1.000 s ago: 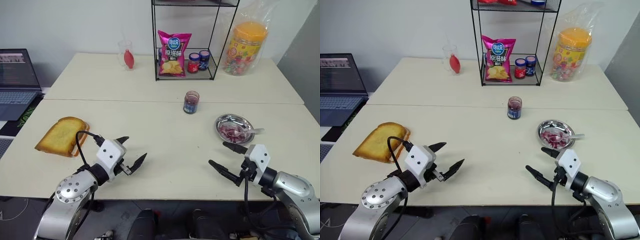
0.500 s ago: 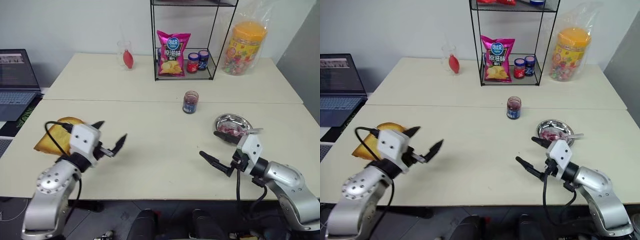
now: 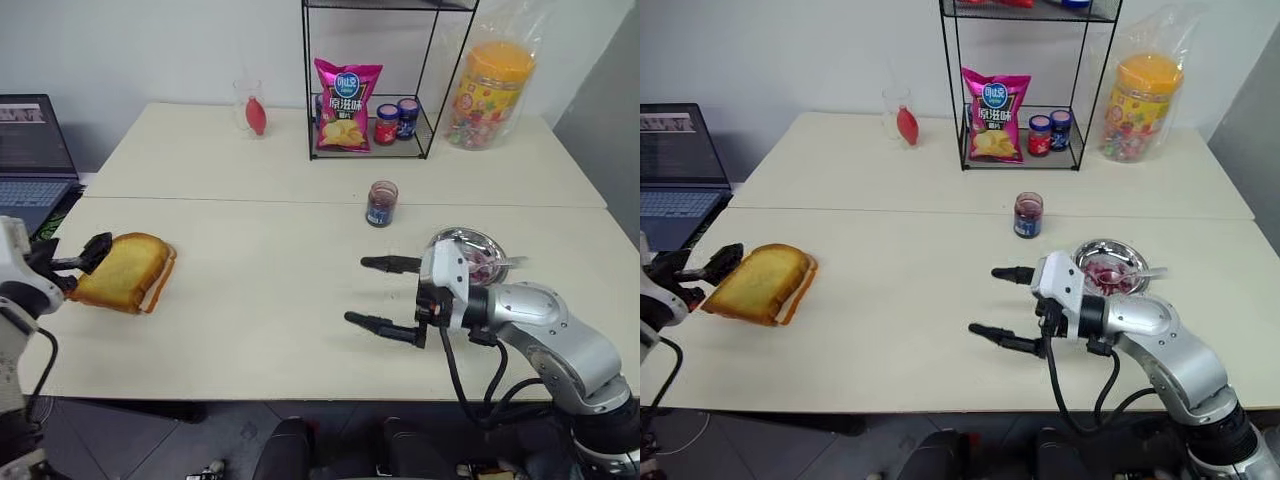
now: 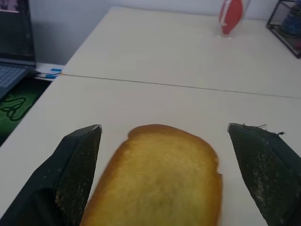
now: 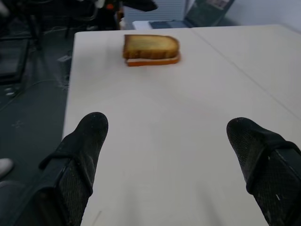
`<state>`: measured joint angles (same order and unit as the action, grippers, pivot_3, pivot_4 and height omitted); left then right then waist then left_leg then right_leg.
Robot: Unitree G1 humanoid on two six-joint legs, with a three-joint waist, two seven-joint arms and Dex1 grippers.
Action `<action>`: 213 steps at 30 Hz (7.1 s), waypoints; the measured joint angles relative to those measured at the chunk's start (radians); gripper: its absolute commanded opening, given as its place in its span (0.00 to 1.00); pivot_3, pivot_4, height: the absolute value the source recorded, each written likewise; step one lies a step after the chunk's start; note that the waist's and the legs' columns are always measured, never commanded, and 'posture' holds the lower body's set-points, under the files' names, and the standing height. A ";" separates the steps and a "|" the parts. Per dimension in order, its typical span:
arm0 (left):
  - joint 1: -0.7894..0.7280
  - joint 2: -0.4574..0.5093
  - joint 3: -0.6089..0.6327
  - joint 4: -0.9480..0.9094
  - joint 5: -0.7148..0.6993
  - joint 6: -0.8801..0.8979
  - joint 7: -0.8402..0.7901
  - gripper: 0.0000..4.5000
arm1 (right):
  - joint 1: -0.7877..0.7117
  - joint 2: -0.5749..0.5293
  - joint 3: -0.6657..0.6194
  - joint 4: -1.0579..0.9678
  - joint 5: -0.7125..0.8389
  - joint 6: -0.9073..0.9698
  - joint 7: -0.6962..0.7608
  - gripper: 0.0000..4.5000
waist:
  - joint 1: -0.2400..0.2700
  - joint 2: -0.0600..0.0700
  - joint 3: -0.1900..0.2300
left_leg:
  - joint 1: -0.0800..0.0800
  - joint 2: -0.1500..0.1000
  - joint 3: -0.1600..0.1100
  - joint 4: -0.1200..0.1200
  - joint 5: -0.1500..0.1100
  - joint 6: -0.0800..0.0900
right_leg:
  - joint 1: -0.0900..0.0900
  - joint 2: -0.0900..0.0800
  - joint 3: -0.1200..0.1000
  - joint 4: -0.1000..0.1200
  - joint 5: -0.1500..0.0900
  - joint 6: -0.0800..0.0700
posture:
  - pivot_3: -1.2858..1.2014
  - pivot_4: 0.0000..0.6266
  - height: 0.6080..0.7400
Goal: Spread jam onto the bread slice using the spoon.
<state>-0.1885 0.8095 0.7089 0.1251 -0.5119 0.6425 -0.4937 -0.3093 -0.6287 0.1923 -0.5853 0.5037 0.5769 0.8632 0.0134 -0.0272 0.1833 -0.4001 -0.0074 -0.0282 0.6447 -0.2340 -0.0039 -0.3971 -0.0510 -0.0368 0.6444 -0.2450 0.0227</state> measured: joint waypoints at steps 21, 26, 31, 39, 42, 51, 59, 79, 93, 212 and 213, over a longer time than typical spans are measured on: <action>0.023 0.070 -0.031 0.304 0.006 0.106 -0.049 1.00 | -0.243 0.002 0.088 0.092 -0.014 -0.014 0.166 1.00 | -0.009 -0.001 0.000 | -0.003 0.001 0.002 -0.002 -0.003 -0.005 | -0.009 -0.003 0.003 0.001 0.003 -0.006 | 0.52 0.24 1.00; 0.022 0.043 -0.007 0.286 -0.011 0.149 0.004 1.00 | -0.251 0.001 0.088 0.092 -0.011 0.000 0.168 1.00 | -0.010 -0.002 -0.001 | -0.003 0.001 0.002 -0.002 -0.003 -0.005 | -0.009 -0.003 0.004 0.001 0.003 -0.006 | 0.52 0.24 1.00; 0.007 0.019 0.002 0.282 -0.018 0.160 0.043 1.00 | -0.251 0.000 0.088 0.090 -0.010 0.011 0.168 1.00 | -0.009 -0.002 -0.001 | -0.003 0.001 0.002 -0.002 -0.003 -0.005 | -0.009 -0.003 0.003 0.001 0.003 -0.006 | 0.52 0.24 1.00; -0.044 0.010 0.003 0.293 -0.029 0.162 0.069 0.58 | -0.250 -0.006 0.088 0.089 -0.011 0.014 0.172 1.00 | -0.007 -0.002 -0.001 | -0.004 0.001 0.003 -0.002 -0.003 -0.005 | -0.009 -0.003 0.003 0.001 0.003 -0.006 | 0.52 0.24 1.00; -0.044 0.010 0.005 0.299 -0.032 0.162 0.071 0.44 | -0.250 -0.009 0.088 0.089 -0.011 0.014 0.178 1.00 | -0.005 -0.002 -0.001 | -0.005 0.001 0.002 -0.002 -0.003 -0.005 | -0.009 -0.003 0.003 0.001 0.003 -0.006 | 0.52 0.24 1.00; -0.044 0.009 0.011 0.300 -0.037 0.160 0.090 0.05 | -0.250 -0.020 0.088 0.086 -0.011 0.014 0.181 1.00 | -0.004 -0.002 -0.001 | -0.005 0.001 0.002 -0.001 -0.003 -0.005 | -0.009 -0.004 0.003 0.001 0.003 -0.007 | 0.52 0.24 1.00; -0.040 -0.052 0.101 0.233 -0.131 0.164 0.072 0.01 | -0.248 -0.025 0.086 0.080 -0.010 0.011 0.183 1.00 | -0.001 -0.002 -0.001 | -0.006 0.001 0.002 -0.001 -0.003 -0.005 | -0.009 -0.004 0.003 0.001 0.003 -0.007 | 0.52 0.24 1.00; -0.130 -0.415 0.001 -0.352 -0.778 0.493 0.378 0.01 | -0.113 -0.170 -0.027 0.035 0.019 0.025 0.213 1.00 | 0.010 -0.003 -0.002 | -0.008 0.000 0.003 0.002 -0.003 -0.005 | -0.008 -0.002 0.003 0.001 0.004 -0.004 | 0.52 0.24 1.00; 0.118 -0.537 -0.361 -0.416 -0.531 0.324 0.391 0.01 | 0.063 -0.254 -0.132 -0.052 0.036 0.064 0.176 1.00 | 0.010 -0.003 -0.002 | -0.004 0.000 0.005 0.003 -0.002 -0.005 | -0.005 0.001 0.004 0.002 0.001 0.001 | 0.52 0.24 1.00; -0.451 0.027 -0.941 -0.669 0.047 0.087 -0.522 1.00 | -0.106 0.219 -0.797 0.937 0.360 0.171 -0.579 0.19 | -0.020 0.003 0.002 | 0.000 0.004 0.022 0.001 -0.002 -0.003 | -0.009 0.017 0.029 0.005 0.004 0.007 | 0.52 0.24 1.00; -0.451 0.027 -0.941 -0.669 0.047 0.087 -0.522 1.00 | -0.106 0.218 -0.797 0.937 0.360 0.171 -0.579 0.14 | -0.020 0.003 0.002 | 0.000 0.004 0.022 0.001 -0.002 -0.003 | -0.009 0.017 0.029 0.005 0.004 0.007 | 0.52 0.24 1.00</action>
<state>-0.6397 0.8367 -0.2324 -0.5437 -0.4645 0.7293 -1.0160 -0.4157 -0.4102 -0.6045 0.3520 0.8633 0.7477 0.2847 -0.0062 -0.0242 0.1852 -0.3997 -0.0032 -0.0058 0.6457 -0.2362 -0.0074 -0.4056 -0.0338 -0.0076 0.6491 -0.2409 0.0298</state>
